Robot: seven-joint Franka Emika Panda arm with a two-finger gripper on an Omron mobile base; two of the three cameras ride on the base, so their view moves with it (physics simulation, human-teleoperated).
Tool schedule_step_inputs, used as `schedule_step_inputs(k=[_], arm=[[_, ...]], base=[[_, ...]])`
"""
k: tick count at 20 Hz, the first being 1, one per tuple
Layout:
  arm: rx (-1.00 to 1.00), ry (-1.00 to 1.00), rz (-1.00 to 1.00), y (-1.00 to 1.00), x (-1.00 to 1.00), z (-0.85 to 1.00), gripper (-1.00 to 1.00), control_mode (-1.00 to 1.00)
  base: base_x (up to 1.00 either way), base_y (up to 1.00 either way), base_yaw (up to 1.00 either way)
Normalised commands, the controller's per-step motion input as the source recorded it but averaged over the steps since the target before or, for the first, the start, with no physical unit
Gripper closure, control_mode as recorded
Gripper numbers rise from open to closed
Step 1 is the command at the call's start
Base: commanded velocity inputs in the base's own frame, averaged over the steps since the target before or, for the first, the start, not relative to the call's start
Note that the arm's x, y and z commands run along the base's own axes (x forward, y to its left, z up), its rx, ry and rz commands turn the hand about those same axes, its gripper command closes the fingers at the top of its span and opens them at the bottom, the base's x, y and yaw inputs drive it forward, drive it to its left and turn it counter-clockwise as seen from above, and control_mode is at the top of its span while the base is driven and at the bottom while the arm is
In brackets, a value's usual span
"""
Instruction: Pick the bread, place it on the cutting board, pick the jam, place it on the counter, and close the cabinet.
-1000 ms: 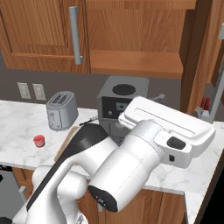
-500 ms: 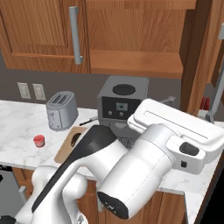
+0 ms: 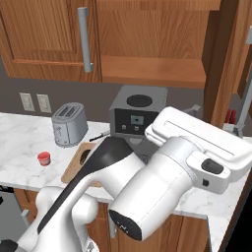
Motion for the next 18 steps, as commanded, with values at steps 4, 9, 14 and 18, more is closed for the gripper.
schedule_step_inputs(k=[4, 9, 14, 18], arm=[[0.00, 0.00, 0.00, -0.20, 0.22, -0.01, -1.00, -1.00], [0.00, 0.00, 0.00, -0.14, 0.32, -0.01, -1.00, -1.00], [0.00, 0.00, 0.00, -0.05, 0.24, -0.09, -1.00, -1.00], [0.00, 0.00, 0.00, -0.02, 0.13, -0.02, -1.00, -1.00]], base=[[0.00, 0.00, 0.00], [0.00, 0.00, 0.00], [0.00, 0.00, 0.00], [0.00, 0.00, 0.00]])
